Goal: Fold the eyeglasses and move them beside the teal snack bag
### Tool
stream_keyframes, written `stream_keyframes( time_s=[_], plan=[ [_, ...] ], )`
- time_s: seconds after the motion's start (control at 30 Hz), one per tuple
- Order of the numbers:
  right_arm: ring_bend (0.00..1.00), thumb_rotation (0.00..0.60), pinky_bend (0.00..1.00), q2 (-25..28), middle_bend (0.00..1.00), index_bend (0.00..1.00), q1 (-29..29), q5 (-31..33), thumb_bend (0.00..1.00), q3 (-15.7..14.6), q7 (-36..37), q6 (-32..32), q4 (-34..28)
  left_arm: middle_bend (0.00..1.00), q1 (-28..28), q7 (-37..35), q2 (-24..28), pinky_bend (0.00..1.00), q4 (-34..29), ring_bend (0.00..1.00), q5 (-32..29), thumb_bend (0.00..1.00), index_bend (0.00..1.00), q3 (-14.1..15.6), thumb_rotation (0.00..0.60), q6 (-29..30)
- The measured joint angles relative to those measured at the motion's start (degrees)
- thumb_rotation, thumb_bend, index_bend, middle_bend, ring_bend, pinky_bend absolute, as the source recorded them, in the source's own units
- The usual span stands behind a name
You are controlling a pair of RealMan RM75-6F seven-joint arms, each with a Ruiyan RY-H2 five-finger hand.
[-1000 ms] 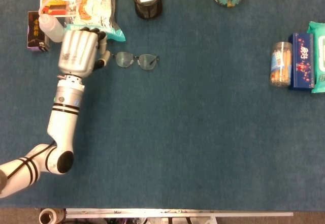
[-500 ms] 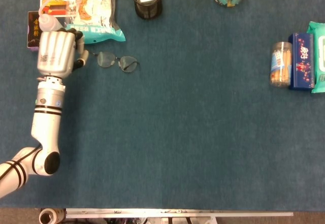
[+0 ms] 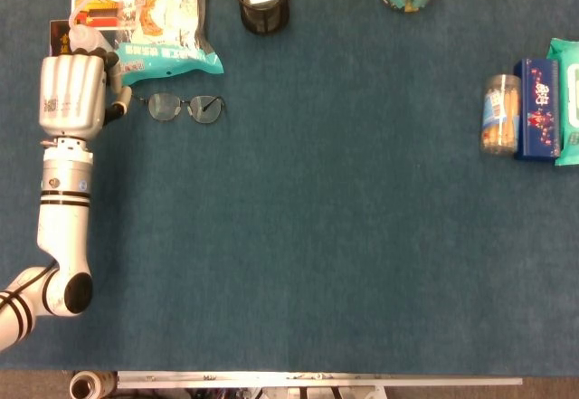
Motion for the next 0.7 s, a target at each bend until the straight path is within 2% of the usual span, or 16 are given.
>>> stream_keyframes(
  time_s=[0.23, 0.47, 0.6, 0.7],
  plan=[
    [0.32, 0.600, 0.54, 0.2, 0.34, 0.23, -0.2, 0.1, 0.17, 0.0, 0.0, 0.2, 0.0, 0.61, 0.7, -0.2, 0.7, 0.93, -2.3, 0.59, 0.6, 0.25, 0.65, 0.2, 0.600, 0.8],
    [0.32, 0.600, 0.54, 0.1, 0.34, 0.23, -0.1, 0.0, 0.17, 0.0, 0.0, 0.2, -0.1, 0.58, 1.8, 0.3, 2.1, 0.91, -6.2, 0.57, 3.2, 0.25, 0.41, 1.0, 0.600, 4.1],
    [0.32, 0.600, 0.54, 0.2, 0.34, 0.23, -0.1, 0.0, 0.17, 0.0, 0.0, 0.4, -0.2, 0.48, 2.5, -0.1, 3.1, 0.90, -8.2, 0.56, 4.6, 0.25, 0.28, 1.2, 0.600, 5.6],
    [0.32, 0.600, 0.54, 0.4, 0.34, 0.23, -0.2, 0.0, 0.17, 0.2, 0.0, 0.6, -0.2, 0.44, 3.1, -0.6, 3.8, 0.90, -9.5, 0.55, 5.3, 0.25, 0.24, 1.2, 0.600, 6.8]
  ],
)
